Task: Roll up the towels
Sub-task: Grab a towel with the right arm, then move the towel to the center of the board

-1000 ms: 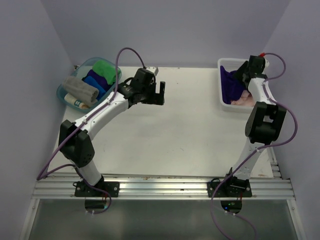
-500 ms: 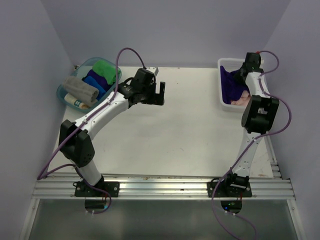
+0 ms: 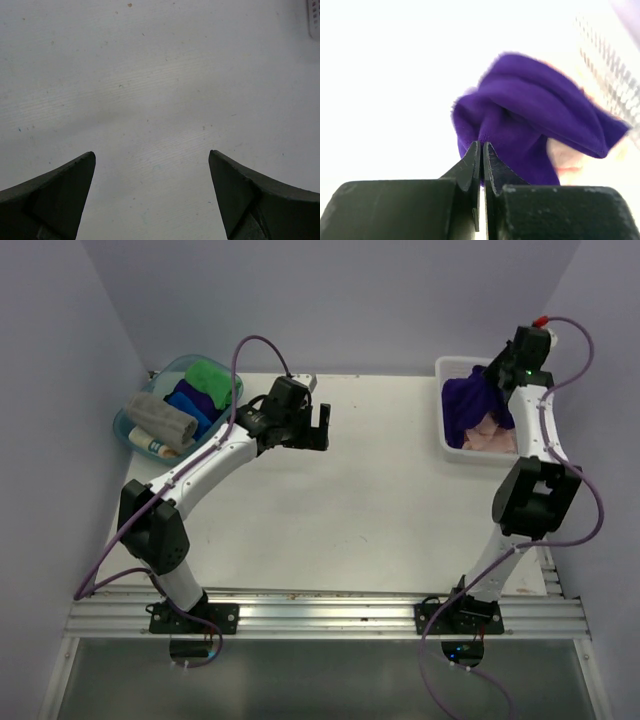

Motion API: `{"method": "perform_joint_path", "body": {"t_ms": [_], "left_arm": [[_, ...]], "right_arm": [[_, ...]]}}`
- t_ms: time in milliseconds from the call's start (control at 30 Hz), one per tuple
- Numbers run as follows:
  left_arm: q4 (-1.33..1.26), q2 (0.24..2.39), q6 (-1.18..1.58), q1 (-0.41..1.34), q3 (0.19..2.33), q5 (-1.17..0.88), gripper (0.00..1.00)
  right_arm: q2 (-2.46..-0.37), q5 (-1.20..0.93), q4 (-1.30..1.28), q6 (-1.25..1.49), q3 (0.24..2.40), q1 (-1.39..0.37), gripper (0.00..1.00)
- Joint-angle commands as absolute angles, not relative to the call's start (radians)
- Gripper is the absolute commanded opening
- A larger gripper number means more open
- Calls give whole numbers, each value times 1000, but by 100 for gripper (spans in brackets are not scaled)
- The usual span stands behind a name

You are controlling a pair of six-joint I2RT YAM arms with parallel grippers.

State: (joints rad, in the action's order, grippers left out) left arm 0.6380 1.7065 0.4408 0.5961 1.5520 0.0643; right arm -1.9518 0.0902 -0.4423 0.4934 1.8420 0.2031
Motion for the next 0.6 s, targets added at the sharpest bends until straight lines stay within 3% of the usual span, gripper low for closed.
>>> {"method": "perform_joint_path", "body": {"t_ms": [0, 333, 567], "left_arm": [[627, 1684, 417, 597, 1568, 72, 99], [611, 1618, 426, 597, 1509, 84, 99], [649, 1569, 453, 502, 1499, 92, 99]], "right_arm": [[-1726, 35, -334, 506, 1848, 202, 0], [-1502, -130, -330, 491, 1832, 186, 0], [-1333, -193, -377, 405, 1799, -24, 0]]}}
